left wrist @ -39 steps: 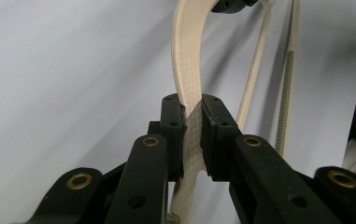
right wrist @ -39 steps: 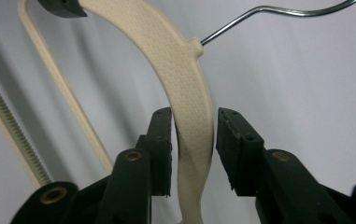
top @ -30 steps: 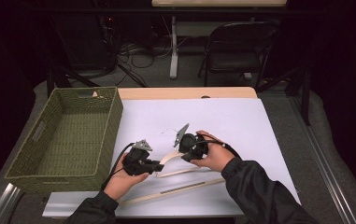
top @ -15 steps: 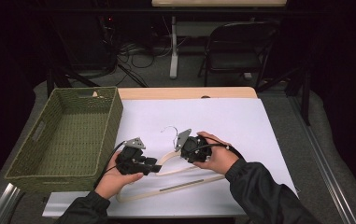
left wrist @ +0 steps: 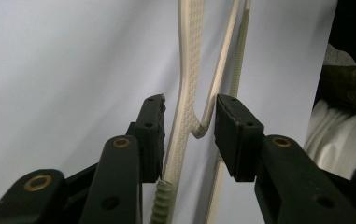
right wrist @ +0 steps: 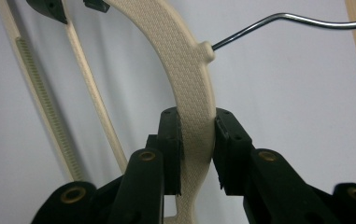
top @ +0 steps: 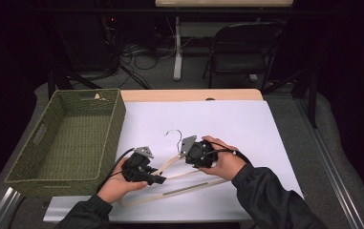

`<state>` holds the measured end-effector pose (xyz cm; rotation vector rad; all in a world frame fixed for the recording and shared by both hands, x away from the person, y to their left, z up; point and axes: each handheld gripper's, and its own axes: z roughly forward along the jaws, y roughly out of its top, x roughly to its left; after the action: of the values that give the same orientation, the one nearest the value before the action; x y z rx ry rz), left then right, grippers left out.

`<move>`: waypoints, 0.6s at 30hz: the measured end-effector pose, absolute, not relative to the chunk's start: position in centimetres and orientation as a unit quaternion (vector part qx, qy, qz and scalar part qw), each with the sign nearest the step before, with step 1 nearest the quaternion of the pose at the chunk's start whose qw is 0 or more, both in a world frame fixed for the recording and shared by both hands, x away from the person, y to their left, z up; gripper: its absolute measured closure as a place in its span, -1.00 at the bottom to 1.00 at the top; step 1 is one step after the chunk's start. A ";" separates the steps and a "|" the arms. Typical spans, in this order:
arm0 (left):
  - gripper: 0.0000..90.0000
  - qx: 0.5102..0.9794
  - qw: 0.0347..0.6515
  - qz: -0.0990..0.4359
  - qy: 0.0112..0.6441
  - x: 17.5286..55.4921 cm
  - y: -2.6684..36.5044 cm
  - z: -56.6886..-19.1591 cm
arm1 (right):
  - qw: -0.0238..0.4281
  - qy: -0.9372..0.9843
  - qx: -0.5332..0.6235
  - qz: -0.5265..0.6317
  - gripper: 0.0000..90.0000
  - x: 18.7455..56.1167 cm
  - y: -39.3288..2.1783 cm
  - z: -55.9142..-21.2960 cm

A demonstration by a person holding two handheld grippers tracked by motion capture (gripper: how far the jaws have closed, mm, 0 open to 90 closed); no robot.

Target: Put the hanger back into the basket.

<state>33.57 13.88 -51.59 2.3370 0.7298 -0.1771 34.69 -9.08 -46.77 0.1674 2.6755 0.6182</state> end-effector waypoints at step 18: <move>0.84 0.909 0.332 -0.067 0.243 32.3 13.7 -50.3 | 0.212 0.947 0.044 0.238 0.63 33.4 -9.4 -45.5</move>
<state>32.28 13.74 -50.29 2.3744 0.6361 -0.1746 33.35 -9.37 -45.48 0.1225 2.6292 0.6616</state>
